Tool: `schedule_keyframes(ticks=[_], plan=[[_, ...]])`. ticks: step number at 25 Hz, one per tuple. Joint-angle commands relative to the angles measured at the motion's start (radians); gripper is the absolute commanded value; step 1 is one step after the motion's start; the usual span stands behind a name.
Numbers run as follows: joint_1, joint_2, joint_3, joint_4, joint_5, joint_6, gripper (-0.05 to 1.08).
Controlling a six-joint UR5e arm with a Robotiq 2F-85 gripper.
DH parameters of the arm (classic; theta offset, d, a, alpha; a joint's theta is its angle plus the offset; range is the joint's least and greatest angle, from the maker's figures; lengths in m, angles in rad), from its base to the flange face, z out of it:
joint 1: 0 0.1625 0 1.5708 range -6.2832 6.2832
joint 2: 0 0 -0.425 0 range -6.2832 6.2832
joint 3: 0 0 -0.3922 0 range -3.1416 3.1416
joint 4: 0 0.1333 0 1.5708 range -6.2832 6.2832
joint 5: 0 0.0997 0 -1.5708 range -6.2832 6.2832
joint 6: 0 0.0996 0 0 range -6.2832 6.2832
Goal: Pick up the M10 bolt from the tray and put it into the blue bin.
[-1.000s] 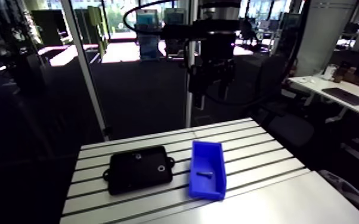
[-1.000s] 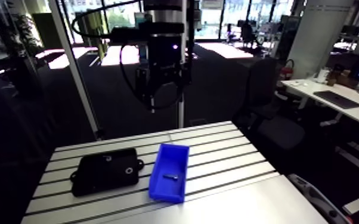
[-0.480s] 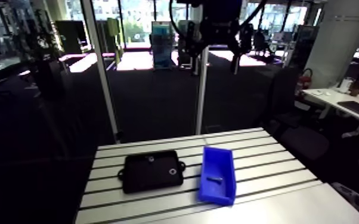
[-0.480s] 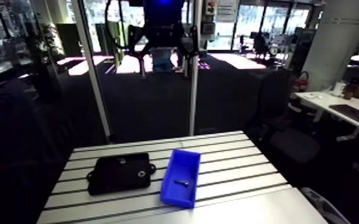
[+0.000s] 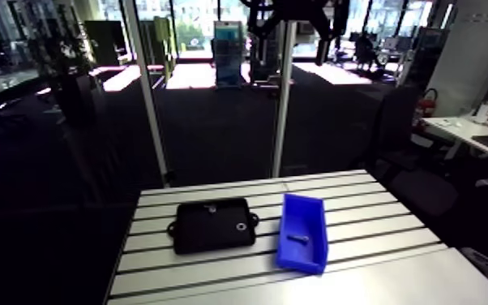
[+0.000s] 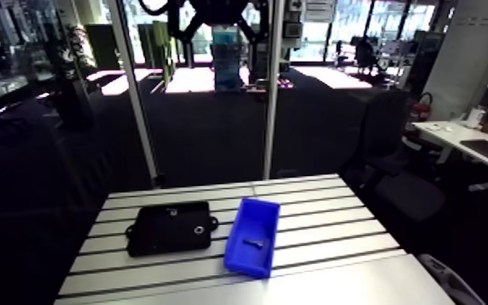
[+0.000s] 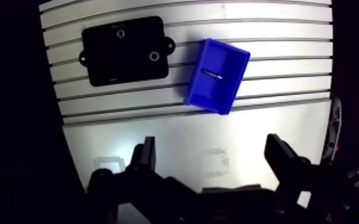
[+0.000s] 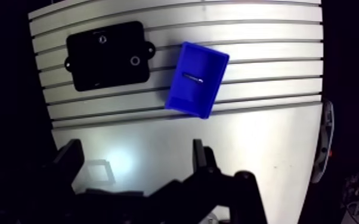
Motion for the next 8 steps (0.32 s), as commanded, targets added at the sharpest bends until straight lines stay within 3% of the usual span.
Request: schedule_keyframes(ticks=[1, 8], plan=[[0.005, 0.003, 0.007, 0.0, 0.001, 0.001, 0.01], [0.005, 0.003, 0.011, -0.004, 0.0, 0.001, 0.01]])
